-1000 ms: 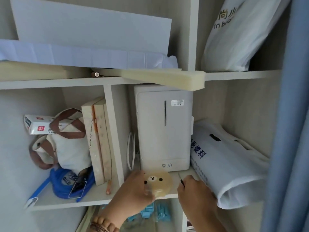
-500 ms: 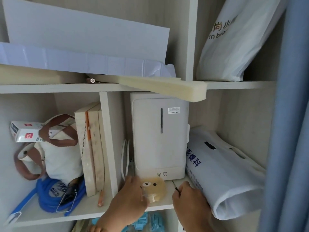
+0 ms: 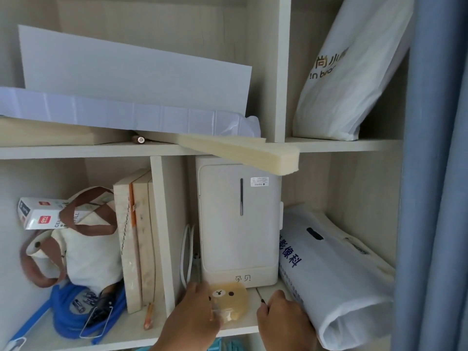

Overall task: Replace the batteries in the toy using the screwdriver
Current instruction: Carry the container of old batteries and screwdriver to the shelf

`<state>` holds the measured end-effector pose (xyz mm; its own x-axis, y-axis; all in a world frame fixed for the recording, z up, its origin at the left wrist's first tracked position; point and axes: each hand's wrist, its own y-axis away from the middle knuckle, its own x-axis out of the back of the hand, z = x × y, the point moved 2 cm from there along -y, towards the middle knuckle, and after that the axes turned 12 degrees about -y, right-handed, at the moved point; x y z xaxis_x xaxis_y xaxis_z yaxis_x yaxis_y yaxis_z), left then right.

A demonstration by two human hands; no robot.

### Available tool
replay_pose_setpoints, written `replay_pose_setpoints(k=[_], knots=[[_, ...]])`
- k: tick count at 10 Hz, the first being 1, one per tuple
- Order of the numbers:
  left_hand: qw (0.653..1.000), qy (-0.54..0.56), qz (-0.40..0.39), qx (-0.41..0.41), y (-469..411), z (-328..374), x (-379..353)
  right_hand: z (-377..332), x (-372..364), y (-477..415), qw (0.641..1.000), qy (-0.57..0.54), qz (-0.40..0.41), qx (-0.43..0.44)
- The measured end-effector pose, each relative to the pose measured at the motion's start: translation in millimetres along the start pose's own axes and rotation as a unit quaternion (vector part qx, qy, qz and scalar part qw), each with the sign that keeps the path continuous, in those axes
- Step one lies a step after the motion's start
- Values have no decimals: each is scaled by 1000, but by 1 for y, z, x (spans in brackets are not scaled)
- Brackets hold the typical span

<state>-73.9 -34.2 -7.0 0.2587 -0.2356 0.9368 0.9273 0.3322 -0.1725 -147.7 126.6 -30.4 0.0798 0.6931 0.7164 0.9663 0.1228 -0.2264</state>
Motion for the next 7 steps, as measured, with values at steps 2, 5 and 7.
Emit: replay_pose_setpoints(k=[2, 5, 7], knots=[[1000, -9, -6, 10, 4, 3, -1, -4, 5, 2, 1000, 12, -11, -11], [999, -7, 43, -1, 22, 6, 4, -3, 8, 11, 999, 37, -1, 32], [994, -64, 93, 6, 39, 12, 20, -6, 18, 21, 999, 10, 2, 46]])
